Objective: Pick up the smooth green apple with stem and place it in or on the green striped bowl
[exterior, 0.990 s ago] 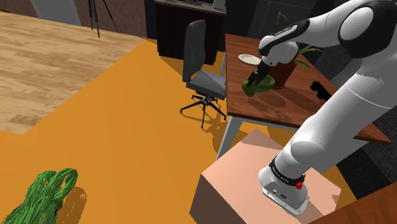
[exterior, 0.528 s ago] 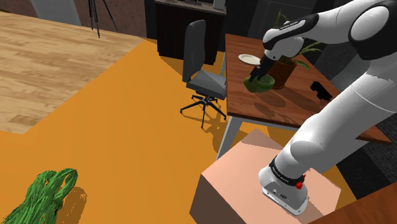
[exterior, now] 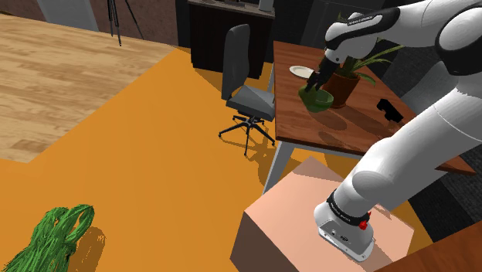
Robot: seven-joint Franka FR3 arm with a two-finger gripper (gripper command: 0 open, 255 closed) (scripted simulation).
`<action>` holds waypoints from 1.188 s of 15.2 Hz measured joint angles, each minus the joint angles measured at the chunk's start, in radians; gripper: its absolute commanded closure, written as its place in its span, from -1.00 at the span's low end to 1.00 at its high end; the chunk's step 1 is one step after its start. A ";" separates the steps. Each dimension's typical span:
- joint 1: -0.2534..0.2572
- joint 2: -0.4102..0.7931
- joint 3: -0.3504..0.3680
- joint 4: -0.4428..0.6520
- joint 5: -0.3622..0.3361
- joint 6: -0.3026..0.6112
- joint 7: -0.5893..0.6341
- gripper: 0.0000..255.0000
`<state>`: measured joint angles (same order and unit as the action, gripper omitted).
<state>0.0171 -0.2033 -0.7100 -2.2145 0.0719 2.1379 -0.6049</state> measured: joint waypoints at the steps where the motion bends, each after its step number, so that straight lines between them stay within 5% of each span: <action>1: -0.001 -0.006 0.003 0.008 -0.005 -0.012 0.006 1.00; 14: -0.005 -0.051 0.029 0.141 -0.038 -0.179 0.053 1.00; 18: -0.013 0.031 -0.040 0.258 0.012 -0.241 -0.039 1.00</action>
<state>0.0045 -0.1727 -0.7496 -1.9570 0.0839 1.8968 -0.6440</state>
